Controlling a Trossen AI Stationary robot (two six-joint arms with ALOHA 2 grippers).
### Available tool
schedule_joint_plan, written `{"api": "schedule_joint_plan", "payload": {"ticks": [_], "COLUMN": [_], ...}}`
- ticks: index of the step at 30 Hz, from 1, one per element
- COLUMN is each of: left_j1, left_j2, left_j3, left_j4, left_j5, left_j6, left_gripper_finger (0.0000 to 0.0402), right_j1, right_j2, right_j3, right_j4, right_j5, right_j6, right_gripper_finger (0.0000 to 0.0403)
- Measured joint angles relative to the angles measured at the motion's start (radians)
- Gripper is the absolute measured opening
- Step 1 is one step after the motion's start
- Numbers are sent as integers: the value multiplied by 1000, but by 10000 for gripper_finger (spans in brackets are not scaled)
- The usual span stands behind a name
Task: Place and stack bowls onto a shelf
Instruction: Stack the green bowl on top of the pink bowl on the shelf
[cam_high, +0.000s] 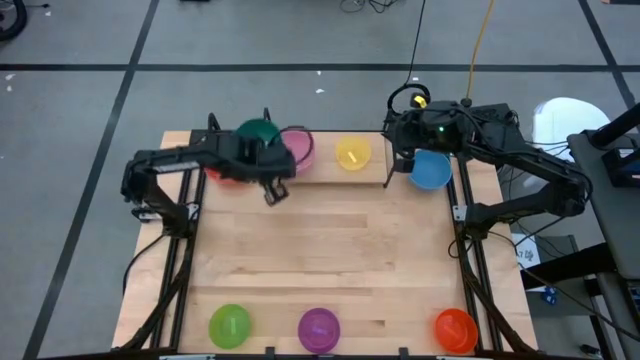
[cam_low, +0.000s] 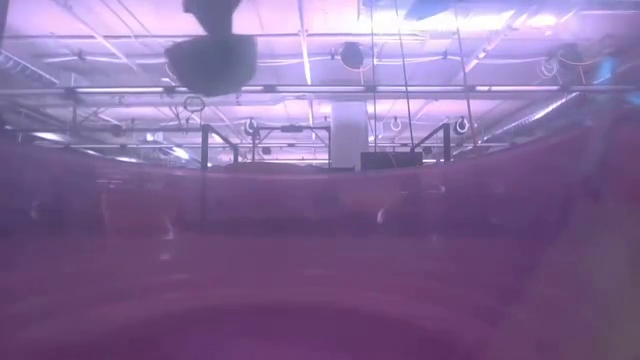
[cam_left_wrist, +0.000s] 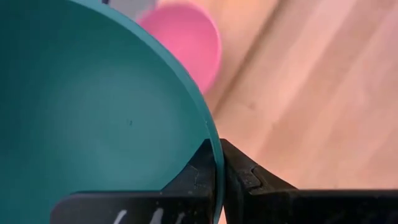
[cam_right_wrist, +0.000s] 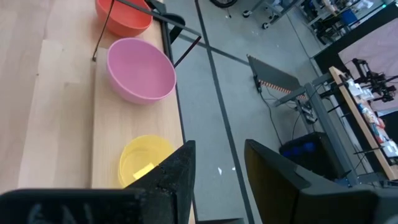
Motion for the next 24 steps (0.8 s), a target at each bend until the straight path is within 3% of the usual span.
{"api": "schedule_joint_plan", "payload": {"ticks": [6,10,16,24], "left_j1": [157,216,248,274], "left_j2": [29,78,170,263], "left_j3": [61,62,62,62], "left_j4": [150,251,285,277], "left_j5": [17,107,141,258], "left_j6": [236,366,443,462], "left_gripper_finger": [5,5,5,5], "right_j1": [0,0,0,0], "right_j2": [-5,-5,-5,-5], "right_j3": [0,0,0,0], "right_j4": [0,0,-1,-6], "right_j5": [7,76,126,126], "right_j6": [-4,-19,-26,-26], "right_gripper_finger": [130,130,130,130]}}
